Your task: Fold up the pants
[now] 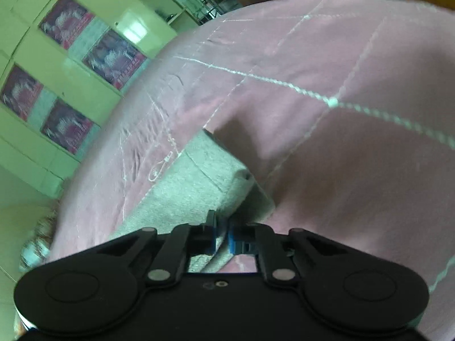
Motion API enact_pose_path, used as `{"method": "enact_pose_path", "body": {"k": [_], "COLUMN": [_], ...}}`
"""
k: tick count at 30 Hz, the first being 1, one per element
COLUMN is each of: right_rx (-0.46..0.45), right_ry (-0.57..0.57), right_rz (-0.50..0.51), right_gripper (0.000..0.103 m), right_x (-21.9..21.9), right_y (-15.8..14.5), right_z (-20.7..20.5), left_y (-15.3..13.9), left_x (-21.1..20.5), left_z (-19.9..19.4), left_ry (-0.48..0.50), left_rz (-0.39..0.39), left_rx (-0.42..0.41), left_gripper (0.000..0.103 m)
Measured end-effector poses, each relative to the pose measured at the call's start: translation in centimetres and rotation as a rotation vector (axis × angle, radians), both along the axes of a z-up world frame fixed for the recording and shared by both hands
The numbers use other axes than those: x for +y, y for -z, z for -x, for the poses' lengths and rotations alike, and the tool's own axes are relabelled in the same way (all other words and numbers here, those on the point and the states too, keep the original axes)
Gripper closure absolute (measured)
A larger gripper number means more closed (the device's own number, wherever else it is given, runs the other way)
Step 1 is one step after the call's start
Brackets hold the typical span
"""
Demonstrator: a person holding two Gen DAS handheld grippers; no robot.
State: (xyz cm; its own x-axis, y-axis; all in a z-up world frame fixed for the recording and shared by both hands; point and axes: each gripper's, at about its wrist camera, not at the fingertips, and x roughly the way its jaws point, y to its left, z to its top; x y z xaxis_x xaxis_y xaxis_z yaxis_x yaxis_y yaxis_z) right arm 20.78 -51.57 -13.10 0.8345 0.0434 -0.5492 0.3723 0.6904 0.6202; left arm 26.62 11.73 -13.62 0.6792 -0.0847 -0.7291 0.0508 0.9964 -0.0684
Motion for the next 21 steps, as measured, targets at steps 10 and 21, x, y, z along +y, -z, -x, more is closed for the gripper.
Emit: {"method": "enact_pose_path", "body": {"k": [10,21], "right_rx": [0.027,-0.239], "right_ry": [-0.022,-0.124], "right_rz": [0.006,0.139], "right_gripper": [0.103,0.103], "right_x": [-0.9,2.5], "right_y": [2.3,-9.9], "right_z": [1.0,-3.1], "left_y": [0.1,0.0], "left_x": [0.1,-0.2], "left_z": [0.1,0.1], "left_ry": [0.003,-0.008], "left_rz": [-0.002,-0.004], "left_rx": [-0.009,-0.01], "left_gripper": [0.031,0.03]}}
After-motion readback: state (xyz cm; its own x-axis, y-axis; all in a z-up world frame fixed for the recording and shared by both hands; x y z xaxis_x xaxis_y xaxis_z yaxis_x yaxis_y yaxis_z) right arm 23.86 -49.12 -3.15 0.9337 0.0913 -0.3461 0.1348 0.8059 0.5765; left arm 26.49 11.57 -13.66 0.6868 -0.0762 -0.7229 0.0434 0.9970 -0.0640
